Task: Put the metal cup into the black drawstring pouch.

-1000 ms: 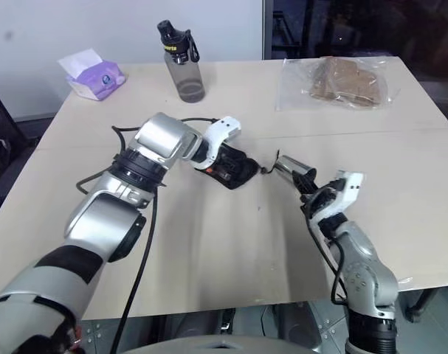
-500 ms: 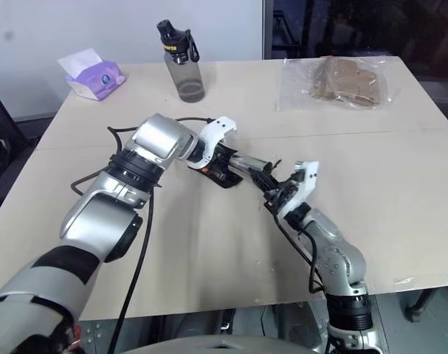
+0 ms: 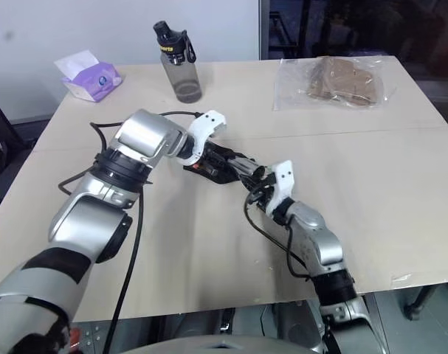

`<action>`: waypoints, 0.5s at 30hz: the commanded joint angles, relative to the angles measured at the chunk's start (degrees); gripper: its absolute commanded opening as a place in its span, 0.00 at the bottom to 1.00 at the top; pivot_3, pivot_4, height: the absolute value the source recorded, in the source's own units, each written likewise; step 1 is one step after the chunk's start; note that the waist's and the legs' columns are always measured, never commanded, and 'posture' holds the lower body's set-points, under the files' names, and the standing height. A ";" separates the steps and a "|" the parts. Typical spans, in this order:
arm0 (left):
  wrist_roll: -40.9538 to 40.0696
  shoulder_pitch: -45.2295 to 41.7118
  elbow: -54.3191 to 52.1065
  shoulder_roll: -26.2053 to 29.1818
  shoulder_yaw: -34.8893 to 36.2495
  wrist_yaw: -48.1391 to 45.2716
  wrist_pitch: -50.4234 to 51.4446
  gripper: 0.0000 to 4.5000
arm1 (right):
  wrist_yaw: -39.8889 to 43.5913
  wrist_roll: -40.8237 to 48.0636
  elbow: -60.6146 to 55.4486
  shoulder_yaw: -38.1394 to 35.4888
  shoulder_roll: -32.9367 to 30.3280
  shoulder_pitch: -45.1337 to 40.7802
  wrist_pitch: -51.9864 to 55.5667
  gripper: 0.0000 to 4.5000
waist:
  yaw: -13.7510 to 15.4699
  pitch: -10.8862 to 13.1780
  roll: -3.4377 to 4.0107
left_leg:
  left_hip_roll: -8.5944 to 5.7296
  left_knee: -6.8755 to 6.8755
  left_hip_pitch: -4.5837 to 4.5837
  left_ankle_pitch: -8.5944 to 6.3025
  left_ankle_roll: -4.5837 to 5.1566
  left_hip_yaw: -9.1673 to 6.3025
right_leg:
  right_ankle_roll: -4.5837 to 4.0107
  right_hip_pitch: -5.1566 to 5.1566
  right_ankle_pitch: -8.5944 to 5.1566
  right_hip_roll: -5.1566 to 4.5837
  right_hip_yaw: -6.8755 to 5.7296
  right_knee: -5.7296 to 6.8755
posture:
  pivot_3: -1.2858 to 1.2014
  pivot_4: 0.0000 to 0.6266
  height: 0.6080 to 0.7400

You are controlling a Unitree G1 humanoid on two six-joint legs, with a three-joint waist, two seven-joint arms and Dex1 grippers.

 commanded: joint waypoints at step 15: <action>-9.68 4.09 -20.97 1.12 4.85 -1.52 2.43 0.00 | 7.57 9.05 10.73 -8.75 10.05 -13.69 1.91 0.03 | -0.04 0.01 0.00 | 0.06 -0.02 -0.02 0.02 -0.05 -0.08 | -0.03 -0.04 0.02 0.01 0.03 0.02 | 0.52 0.24 1.00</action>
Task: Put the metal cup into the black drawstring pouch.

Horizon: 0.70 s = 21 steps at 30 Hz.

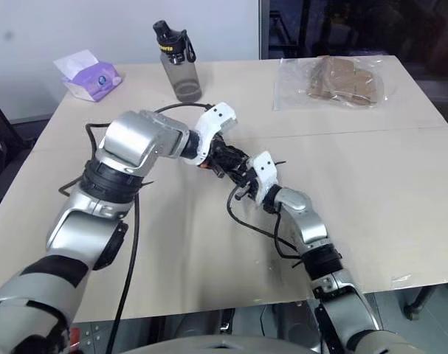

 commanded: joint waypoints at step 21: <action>-6.97 -2.47 4.99 -7.67 13.36 6.56 5.80 0.00 | 2.26 -20.35 3.55 11.67 -3.44 -9.89 -23.44 0.03 | 0.09 0.01 0.00 | -0.15 0.00 -0.04 0.12 -0.23 -0.03 | 0.01 -0.02 0.00 -0.05 -0.05 -0.05 | 0.52 0.24 1.00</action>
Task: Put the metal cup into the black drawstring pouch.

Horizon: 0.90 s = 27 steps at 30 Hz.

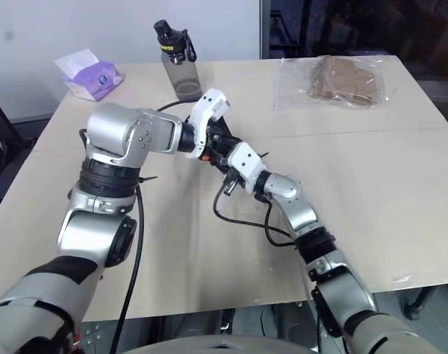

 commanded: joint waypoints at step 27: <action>-11.61 0.82 -1.69 -0.10 5.62 0.68 8.18 0.00 | -0.15 16.79 -6.19 -13.44 5.57 -2.59 21.31 0.03 | 0.07 0.02 -0.02 | 0.13 -0.11 -0.08 -0.01 -0.11 -0.10 | 0.03 -0.17 0.07 -0.19 0.09 0.00 | 0.52 0.24 1.00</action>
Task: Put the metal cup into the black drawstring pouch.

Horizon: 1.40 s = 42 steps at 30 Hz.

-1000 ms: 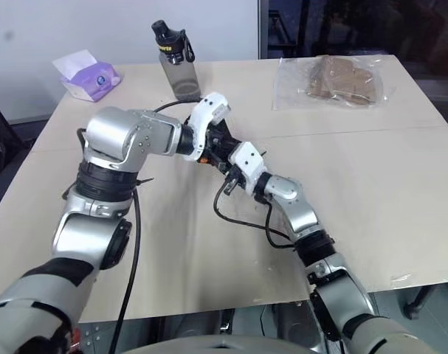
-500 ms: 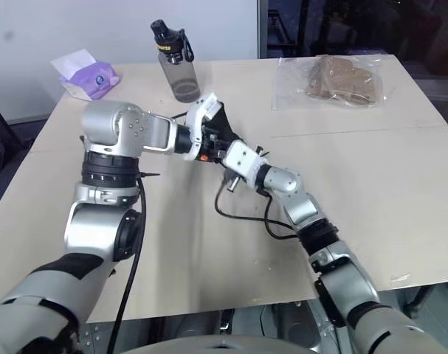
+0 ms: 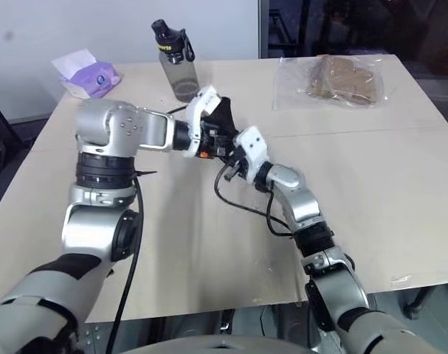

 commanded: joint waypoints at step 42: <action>-7.08 2.89 3.23 7.47 3.53 -6.53 -10.13 0.00 | -5.84 -7.08 -28.31 4.03 -18.71 10.58 14.94 0.69 | 0.10 -0.02 -0.02 | -0.21 0.14 -0.41 0.00 0.02 0.04 | 0.02 -0.39 0.00 -0.06 -0.09 0.07 | 0.52 0.24 1.00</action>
